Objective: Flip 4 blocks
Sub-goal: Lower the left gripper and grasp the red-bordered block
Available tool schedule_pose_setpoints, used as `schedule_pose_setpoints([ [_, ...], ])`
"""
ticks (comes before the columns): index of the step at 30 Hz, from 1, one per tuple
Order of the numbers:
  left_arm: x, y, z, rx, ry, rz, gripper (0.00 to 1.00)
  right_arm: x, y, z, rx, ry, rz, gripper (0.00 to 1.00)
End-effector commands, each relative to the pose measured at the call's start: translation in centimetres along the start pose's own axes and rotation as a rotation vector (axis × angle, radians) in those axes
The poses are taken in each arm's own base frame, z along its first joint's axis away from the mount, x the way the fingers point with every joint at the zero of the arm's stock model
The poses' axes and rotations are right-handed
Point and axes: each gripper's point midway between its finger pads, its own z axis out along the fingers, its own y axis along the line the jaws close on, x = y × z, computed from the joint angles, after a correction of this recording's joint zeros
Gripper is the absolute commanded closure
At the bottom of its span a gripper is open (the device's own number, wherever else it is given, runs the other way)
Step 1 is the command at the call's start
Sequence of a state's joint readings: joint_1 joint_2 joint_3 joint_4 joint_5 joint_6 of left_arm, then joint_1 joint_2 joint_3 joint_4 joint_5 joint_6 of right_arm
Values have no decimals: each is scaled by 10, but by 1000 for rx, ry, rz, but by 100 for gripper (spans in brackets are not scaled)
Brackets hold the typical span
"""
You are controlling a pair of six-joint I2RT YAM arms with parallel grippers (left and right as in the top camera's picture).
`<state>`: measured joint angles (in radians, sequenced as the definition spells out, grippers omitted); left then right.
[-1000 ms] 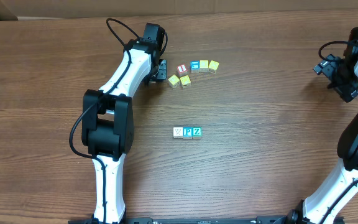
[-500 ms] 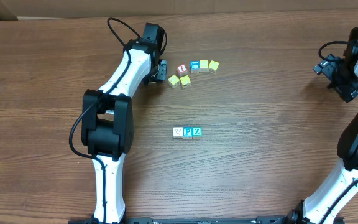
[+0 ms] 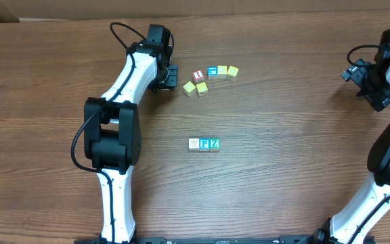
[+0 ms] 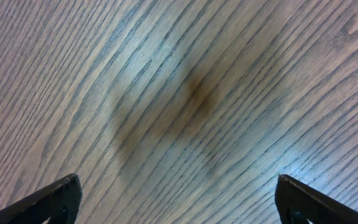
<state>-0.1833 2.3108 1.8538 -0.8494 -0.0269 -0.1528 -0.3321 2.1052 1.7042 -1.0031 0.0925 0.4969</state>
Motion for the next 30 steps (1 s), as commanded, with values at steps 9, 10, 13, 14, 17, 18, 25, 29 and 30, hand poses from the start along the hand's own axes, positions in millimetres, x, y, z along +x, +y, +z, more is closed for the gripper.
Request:
schedule_pose_setpoints([
  [9, 13, -2, 9, 13, 52, 19, 70, -7, 5, -8, -18, -26, 0, 0],
  [10, 14, -2, 8, 12, 55, 19, 70, -7, 5, -8, -18, -26, 1, 0],
  [13, 14, -2, 8, 12, 56, 20, 68, -7, 5, -8, -18, -26, 0, 0],
  [14, 13, -2, 8, 12, 55, 19, 65, -7, 5, -8, -19, -26, 0, 0],
  [17, 9, -1, 6, 10, 41, 19, 61, -7, 5, -8, -18, -26, 0, 0],
  [18, 7, -1, 7, 9, 33, 19, 58, -7, 5, -8, -19, -26, 0, 0],
  [25, -5, 3, 7, -21, -19, 16, 57, -7, 5, -8, -18, -26, 0, 0],
  [29, -6, 4, 7, -25, -23, 14, 62, -7, 5, -8, -19, -26, 1, 0],
  [30, -5, 4, 7, -25, -22, 14, 65, -7, 5, -8, -19, -26, 1, 0],
])
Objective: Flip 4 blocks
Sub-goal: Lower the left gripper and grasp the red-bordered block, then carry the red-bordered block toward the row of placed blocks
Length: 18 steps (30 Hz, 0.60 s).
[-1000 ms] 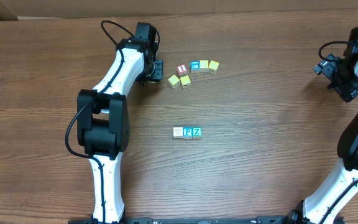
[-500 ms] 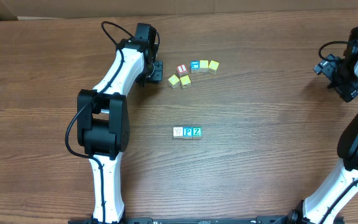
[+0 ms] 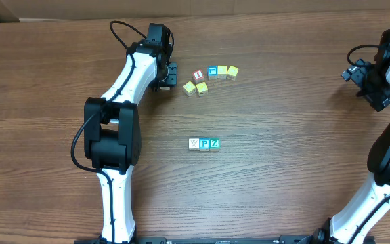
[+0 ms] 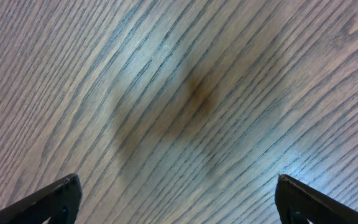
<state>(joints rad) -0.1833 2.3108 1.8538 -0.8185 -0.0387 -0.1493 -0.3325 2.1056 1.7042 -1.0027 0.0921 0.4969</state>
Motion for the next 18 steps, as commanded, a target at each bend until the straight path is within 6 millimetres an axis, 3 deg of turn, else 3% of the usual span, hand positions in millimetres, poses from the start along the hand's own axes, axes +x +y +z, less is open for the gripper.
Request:
schedule_pose_setpoints([
  [1, 3, 3, 7, -18, 13, 12, 67, -7, 5, -8, -18, -26, 0, 0],
  [11, 5, 3, 1, -17, 25, -9, 77, -7, 5, -8, -18, -26, 0, 0],
  [14, -1, 3, -15, -13, 2, -30, 76, -7, 5, -8, -18, -26, 0, 0],
  [18, -11, 2, -51, -4, -52, -33, 75, -7, 5, -8, -18, -26, 0, 0],
])
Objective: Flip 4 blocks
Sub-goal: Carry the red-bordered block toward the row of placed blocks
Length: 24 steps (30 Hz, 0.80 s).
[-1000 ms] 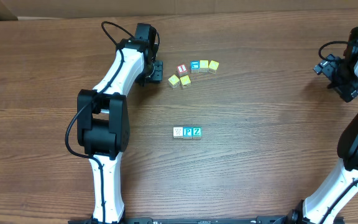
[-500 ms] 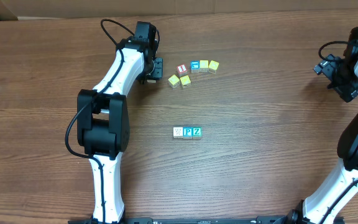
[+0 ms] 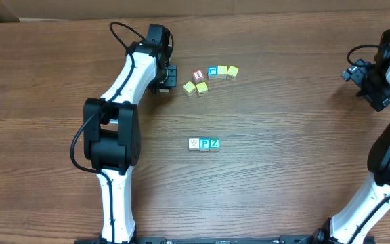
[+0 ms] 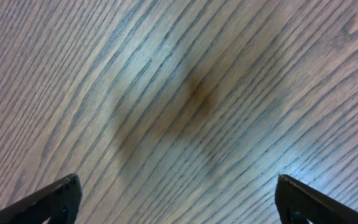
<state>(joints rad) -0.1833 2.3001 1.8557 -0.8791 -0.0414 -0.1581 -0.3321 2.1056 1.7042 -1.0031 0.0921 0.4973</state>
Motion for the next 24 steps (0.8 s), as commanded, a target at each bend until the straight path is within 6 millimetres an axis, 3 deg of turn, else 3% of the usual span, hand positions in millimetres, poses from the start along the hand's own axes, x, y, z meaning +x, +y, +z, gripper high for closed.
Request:
schedule_pose_setpoints([
  [1, -20, 1, -57, 9, -107, -27, 74, -7, 5, -8, -18, -26, 0, 0],
  [5, -8, 4, -95, 8, -98, -41, 74, -7, 5, -8, -18, -26, 0, 0],
  [10, 13, -1, -119, 52, -40, -94, 75, -7, 5, -8, -18, -26, 0, 0],
  [19, 76, -2, -127, 43, 213, -88, 77, -7, 5, -8, -18, -26, 0, 0],
  [24, 98, -8, -133, 25, 295, -76, 79, -7, 5, -8, -18, -26, 0, 0],
])
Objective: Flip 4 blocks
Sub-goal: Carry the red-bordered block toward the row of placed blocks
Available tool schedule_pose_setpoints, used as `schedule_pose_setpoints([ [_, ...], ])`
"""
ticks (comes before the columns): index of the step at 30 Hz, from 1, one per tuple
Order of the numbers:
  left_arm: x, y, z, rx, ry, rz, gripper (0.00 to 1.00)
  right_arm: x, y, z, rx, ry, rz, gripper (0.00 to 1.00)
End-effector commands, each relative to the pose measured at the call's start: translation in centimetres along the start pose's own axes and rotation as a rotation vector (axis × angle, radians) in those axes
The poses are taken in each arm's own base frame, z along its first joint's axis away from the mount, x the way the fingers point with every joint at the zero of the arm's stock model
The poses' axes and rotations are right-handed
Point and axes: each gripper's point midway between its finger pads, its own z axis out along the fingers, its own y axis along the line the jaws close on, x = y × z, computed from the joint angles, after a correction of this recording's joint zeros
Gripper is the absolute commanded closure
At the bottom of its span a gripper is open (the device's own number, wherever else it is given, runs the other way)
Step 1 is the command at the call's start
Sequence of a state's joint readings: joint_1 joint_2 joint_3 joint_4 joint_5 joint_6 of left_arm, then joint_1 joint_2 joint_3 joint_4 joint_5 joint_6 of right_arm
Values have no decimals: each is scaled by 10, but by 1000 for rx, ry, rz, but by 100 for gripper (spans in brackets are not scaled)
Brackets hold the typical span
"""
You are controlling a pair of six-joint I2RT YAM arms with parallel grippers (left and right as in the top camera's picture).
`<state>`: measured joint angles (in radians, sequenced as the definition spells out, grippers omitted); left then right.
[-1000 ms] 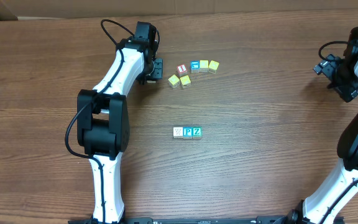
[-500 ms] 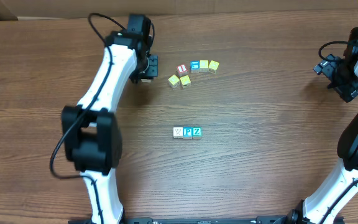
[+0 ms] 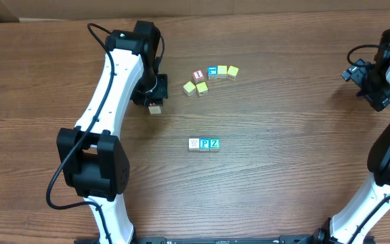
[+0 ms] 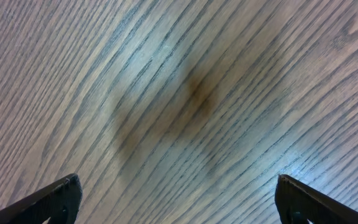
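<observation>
A cluster of small blocks lies at the table's back middle: two yellow [image 3: 189, 87], a red [image 3: 198, 75], a blue [image 3: 212, 72] and two more yellow [image 3: 227, 71]. Three lettered blocks [image 3: 204, 144] stand in a row at the centre. My left gripper [image 3: 154, 103] is left of the cluster with a tan block [image 3: 156, 108] at its tips, apparently gripped. At the far right, my right gripper [image 4: 178, 180] is open over bare wood, away from every block.
The wooden table [image 3: 283, 156] carries only the blocks. A cardboard edge shows at the back left. My left arm [image 3: 107, 88] reaches from the near left up to the back. The right arm [image 3: 384, 156] runs along the right edge.
My left gripper has moved from beside the cluster's left end toward the near left, and a tan block now shows at its tips. The arm's elbow has shifted. The right gripper is unchanged.
At all three earlier moments my left gripper stayed just left of the block cluster, and the right gripper hung open over bare wood. The cluster and the row of three have not changed. Now the left gripper is farther out with a tan block.
</observation>
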<state>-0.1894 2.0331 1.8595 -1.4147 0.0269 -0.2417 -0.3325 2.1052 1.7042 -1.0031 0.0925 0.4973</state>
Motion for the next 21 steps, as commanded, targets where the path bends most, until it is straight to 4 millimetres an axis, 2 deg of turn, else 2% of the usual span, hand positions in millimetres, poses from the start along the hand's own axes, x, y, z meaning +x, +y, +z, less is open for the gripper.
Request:
schedule_pose_setpoints([
  [1, 14, -15, -4, 7, 33, 9, 79, -7, 5, -8, -18, -26, 0, 0],
  [7, 37, -41, -4, -21, 85, 92, 79, -7, 5, -8, -19, -26, 0, 0],
  [9, 49, -47, -4, -78, 104, 123, 79, -7, 5, -8, -19, -26, 0, 0],
  [15, 66, -55, -7, -201, 102, 155, 80, -7, 5, -8, -18, -26, 0, 0],
  [21, 74, -58, -8, -217, 117, 167, 83, -7, 5, -8, -18, -26, 0, 0],
])
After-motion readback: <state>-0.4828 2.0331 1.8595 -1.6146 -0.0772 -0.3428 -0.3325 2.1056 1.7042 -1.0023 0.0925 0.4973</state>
